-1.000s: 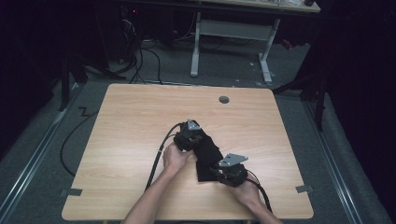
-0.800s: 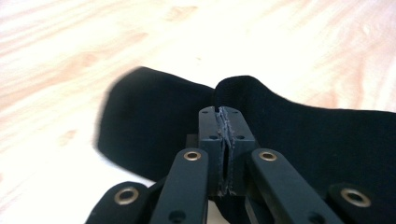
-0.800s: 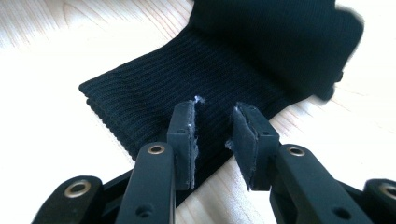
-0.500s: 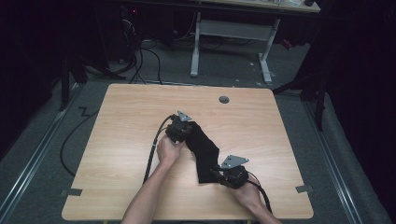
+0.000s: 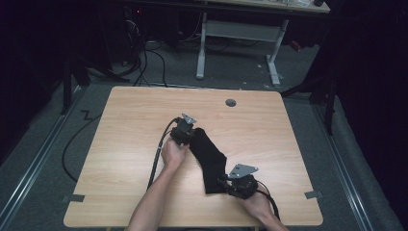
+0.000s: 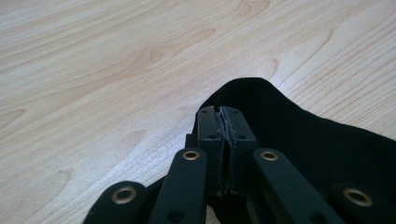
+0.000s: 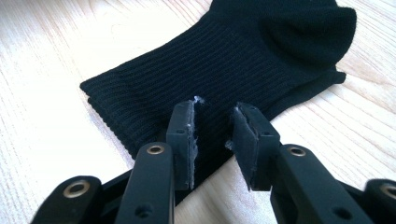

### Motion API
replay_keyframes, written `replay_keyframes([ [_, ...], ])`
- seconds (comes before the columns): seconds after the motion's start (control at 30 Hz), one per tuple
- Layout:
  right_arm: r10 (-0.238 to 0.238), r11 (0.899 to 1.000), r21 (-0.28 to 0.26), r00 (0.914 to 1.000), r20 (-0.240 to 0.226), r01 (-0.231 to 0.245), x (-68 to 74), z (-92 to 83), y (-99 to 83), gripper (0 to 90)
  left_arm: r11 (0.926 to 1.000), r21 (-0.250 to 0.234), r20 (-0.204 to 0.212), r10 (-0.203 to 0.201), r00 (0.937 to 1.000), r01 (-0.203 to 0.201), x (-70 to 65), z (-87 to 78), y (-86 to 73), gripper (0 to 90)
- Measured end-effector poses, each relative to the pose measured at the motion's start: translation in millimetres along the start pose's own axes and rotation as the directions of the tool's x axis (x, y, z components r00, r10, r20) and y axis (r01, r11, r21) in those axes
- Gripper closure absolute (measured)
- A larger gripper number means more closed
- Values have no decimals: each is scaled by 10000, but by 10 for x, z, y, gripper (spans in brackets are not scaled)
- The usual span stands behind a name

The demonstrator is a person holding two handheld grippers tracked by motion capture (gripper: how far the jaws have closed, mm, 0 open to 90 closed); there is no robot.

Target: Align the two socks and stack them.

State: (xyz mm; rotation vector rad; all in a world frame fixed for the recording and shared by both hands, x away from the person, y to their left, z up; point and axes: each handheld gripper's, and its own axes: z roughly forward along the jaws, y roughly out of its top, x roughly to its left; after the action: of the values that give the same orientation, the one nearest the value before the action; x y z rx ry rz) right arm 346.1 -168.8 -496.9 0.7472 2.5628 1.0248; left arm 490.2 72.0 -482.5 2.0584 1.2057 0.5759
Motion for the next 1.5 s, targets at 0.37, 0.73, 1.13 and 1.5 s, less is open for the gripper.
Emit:
replay_keyframes([
  [0.37,950,9921,-826,9955,-32,-949,-179,-101,169,626,9972,-610,575,470,9972,-435,-146,-289,-69,571],
  [0.73,1456,9834,-1122,9892,177,-1428,-421,111,590,724,9950,-309,1763,994,9793,-954,-436,-326,-255,520],
  [1.13,2046,9787,4,9755,802,-2053,-632,375,324,685,9881,-11,2005,1507,9680,-1536,-649,-234,-387,506],
  [1.5,1881,9821,-248,9798,682,-1869,-550,370,403,682,9901,26,2174,1363,9665,-1402,-680,-286,-434,501],
])
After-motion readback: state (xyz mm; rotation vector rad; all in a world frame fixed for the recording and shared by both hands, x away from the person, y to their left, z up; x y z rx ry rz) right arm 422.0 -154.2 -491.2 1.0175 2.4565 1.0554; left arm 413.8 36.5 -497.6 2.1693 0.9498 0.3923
